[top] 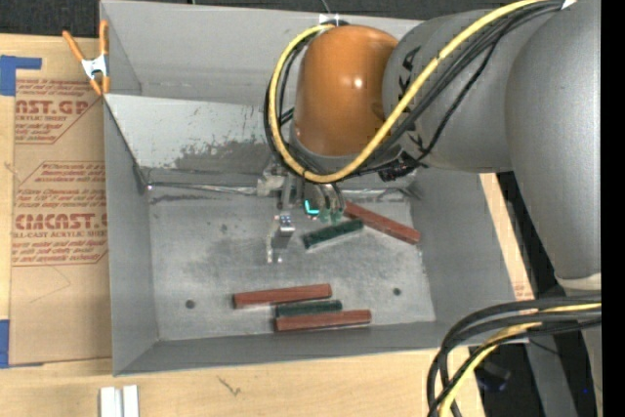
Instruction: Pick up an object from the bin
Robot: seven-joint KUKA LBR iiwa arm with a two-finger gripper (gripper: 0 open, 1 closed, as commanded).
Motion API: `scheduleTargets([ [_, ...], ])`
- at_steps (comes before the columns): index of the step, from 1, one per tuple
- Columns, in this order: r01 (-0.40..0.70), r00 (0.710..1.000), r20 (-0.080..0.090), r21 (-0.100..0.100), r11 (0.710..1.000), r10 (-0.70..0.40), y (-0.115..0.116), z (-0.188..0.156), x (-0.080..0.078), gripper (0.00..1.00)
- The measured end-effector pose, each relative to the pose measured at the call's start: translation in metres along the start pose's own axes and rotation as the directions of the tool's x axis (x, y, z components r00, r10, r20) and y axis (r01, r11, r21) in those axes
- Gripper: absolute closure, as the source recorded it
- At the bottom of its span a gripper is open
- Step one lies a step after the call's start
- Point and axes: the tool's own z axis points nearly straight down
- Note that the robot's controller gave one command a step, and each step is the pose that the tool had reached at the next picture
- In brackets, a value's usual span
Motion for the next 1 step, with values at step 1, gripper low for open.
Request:
scheduleTargets([
  [1, 0.0, 1.0, 0.007, -0.001, 1.0, 0.0, -0.0004, -0.0042, -0.002, 0.0],
])
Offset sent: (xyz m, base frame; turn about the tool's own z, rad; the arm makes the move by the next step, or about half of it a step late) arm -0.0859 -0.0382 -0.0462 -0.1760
